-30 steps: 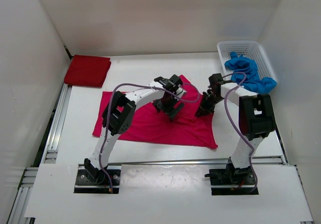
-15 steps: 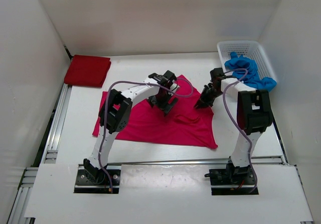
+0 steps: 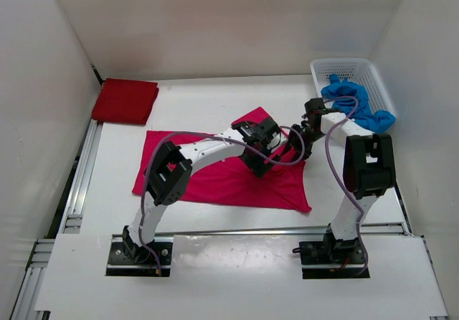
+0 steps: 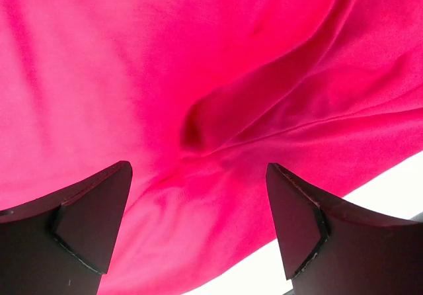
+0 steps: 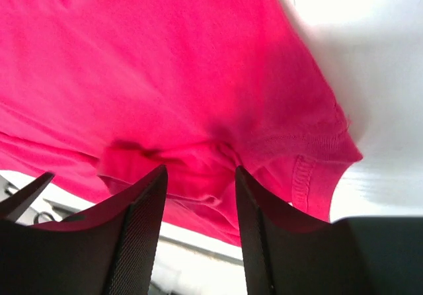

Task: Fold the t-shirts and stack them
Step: Fold the flattened tshirt in 1/3 of the way

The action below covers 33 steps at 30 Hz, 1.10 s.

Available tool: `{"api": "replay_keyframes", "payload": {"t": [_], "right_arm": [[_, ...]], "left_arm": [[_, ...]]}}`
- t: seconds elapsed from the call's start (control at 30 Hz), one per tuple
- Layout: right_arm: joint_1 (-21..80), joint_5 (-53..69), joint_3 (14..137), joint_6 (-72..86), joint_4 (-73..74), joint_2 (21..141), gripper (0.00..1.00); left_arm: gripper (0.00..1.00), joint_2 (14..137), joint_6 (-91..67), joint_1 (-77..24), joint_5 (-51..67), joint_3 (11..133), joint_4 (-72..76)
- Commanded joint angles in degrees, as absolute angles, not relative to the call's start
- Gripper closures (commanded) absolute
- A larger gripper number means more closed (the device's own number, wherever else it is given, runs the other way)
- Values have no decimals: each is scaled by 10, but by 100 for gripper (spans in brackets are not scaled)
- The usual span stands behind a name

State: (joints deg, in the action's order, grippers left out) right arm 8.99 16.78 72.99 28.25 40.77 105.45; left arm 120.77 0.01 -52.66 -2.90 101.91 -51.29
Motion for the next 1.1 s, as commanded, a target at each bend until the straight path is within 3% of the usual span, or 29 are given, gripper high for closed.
{"api": "replay_keyframes", "payload": {"t": [0.0,0.17,0.43,0.57,0.87,0.97,1.07], "right_arm": [[88,201,708,280,415,1038,48],[88,229,702,286,408,1044,47],[88,248,679,291,403,1044,50],[88,255,660,291,403,1038,50],[88,255,633,285,403,1010,50],[88,249,627,285,403,998,50],[88,249,621,279,408,985,50]], "left_arm": [[7,1227,0,-526,-18,1037,-508],[16,1246,0,-526,-46,1054,-508],[38,1258,0,-526,-63,1054,-508],[39,1258,0,-526,-63,1054,-508],[66,1264,0,-526,-63,1060,-508],[66,1264,0,-526,-57,1065,-508],[59,1270,0,-516,-57,1065,-508]]}}
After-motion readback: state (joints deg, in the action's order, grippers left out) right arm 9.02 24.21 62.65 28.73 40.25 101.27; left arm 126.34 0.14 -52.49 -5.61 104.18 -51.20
